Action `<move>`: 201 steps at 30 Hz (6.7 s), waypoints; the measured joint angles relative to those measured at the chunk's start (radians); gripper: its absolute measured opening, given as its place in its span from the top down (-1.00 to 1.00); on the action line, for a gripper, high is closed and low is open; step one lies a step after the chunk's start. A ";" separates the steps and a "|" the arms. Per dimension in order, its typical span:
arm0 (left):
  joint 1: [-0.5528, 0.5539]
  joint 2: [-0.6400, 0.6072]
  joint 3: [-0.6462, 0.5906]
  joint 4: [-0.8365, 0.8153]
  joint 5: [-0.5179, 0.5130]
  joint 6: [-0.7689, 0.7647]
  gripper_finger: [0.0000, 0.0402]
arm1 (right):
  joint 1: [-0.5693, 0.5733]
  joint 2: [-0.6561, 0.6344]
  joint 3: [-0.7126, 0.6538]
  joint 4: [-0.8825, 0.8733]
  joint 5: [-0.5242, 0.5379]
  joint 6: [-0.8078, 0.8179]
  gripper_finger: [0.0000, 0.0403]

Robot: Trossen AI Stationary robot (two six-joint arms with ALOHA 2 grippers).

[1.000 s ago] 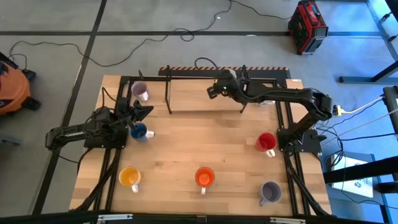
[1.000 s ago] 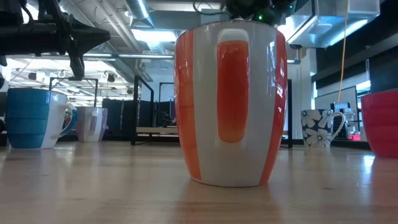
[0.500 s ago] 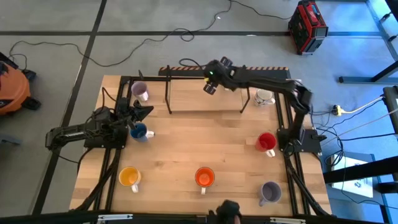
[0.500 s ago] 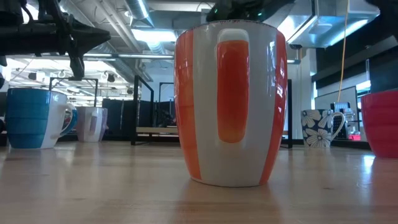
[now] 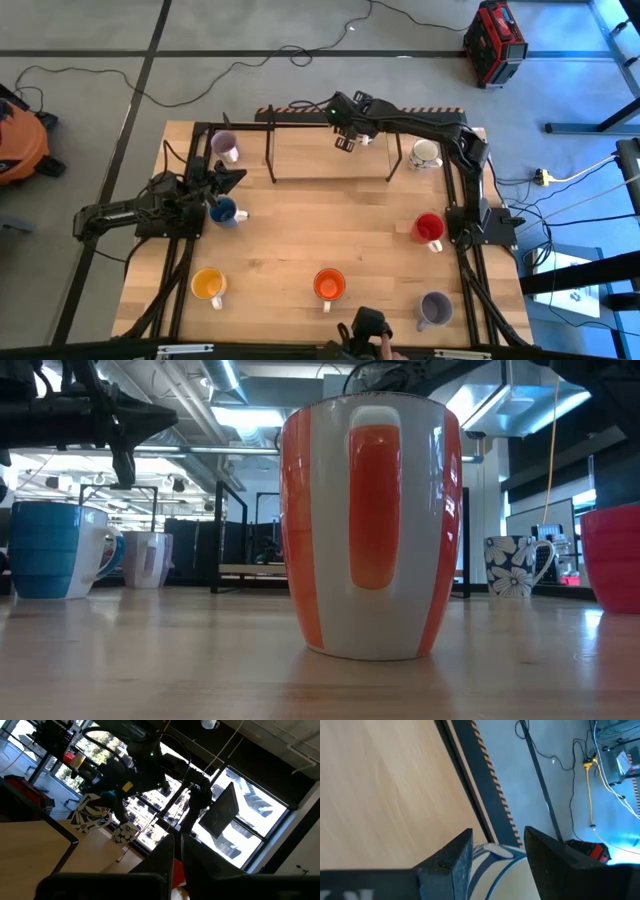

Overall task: Place coffee mugs
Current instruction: Put the left blue patterned mug on the shelf, then put the blue patterned mug on the shelf aligned with the other blue patterned mug

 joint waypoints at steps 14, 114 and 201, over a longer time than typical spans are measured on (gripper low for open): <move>0.000 0.000 0.000 0.001 0.000 0.000 0.86 | -0.006 0.000 0.000 -0.067 0.028 -0.033 0.18; 0.000 0.000 0.000 -0.009 0.019 0.000 0.86 | -0.091 -0.889 -0.719 -0.461 -0.089 0.630 -0.03; 0.000 0.000 0.000 -0.012 -0.045 0.000 0.86 | -0.280 -1.067 -0.754 -0.574 -0.353 0.561 0.79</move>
